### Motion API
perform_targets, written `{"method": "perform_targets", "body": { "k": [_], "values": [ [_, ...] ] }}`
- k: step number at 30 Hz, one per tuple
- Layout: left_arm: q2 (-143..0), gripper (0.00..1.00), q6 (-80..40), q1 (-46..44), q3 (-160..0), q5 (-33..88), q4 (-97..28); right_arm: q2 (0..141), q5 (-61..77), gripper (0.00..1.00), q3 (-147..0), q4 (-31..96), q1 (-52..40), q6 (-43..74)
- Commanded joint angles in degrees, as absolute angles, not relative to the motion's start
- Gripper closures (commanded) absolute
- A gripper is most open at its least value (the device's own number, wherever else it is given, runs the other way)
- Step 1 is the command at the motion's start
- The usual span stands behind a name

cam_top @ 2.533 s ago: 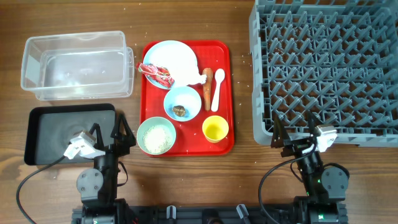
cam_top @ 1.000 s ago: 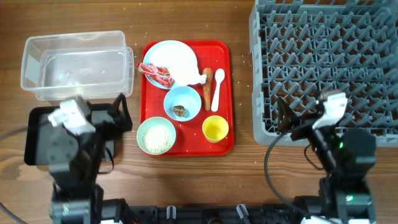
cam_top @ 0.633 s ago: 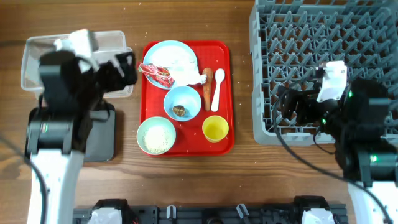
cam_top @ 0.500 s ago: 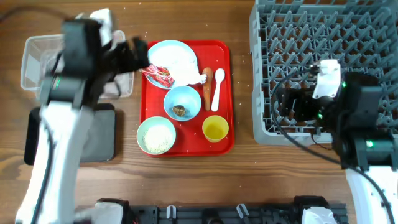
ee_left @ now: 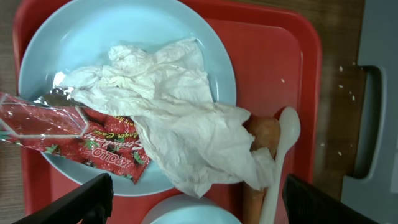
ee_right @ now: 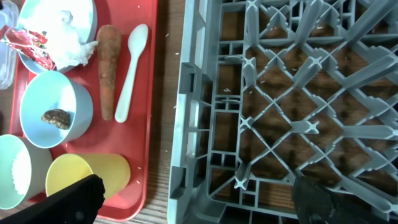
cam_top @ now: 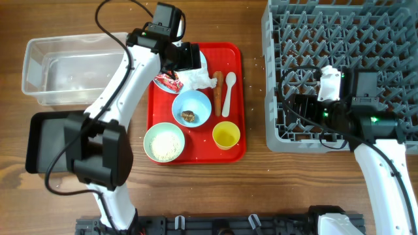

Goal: Sort waste into correct bins and load items into the dishwasher rack
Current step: 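Reach the left gripper to the white plate and grasp wrapper and tissue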

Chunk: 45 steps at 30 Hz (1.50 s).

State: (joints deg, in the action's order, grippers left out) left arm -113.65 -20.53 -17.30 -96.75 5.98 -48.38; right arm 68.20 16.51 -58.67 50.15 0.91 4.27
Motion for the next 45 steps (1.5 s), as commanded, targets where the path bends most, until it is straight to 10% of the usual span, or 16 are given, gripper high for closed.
{"method": "perform_targets", "body": {
  "k": [1,17,32,45],
  "values": [
    [-116.73,0.16,-36.12,-17.08,-97.67,-1.65,-46.24,69.14,17.28,0.0,-59.9,50.15,0.56,4.89],
    [-127.46,0.01,-41.63,-17.21,-97.67,-5.21,-41.74,69.17,17.26,0.0,-59.9,50.11,0.56,4.91],
    [-132.14,0.96,-41.63,-18.63,-97.47,-5.04,-41.32,69.17,17.26,0.0,-59.9,50.04,0.56,4.93],
    [-120.75,0.96,-40.73,-16.62,-102.28,-4.56,-44.93,69.17,17.04,0.0,-59.88,49.93,0.56,4.91]
  ]
}}
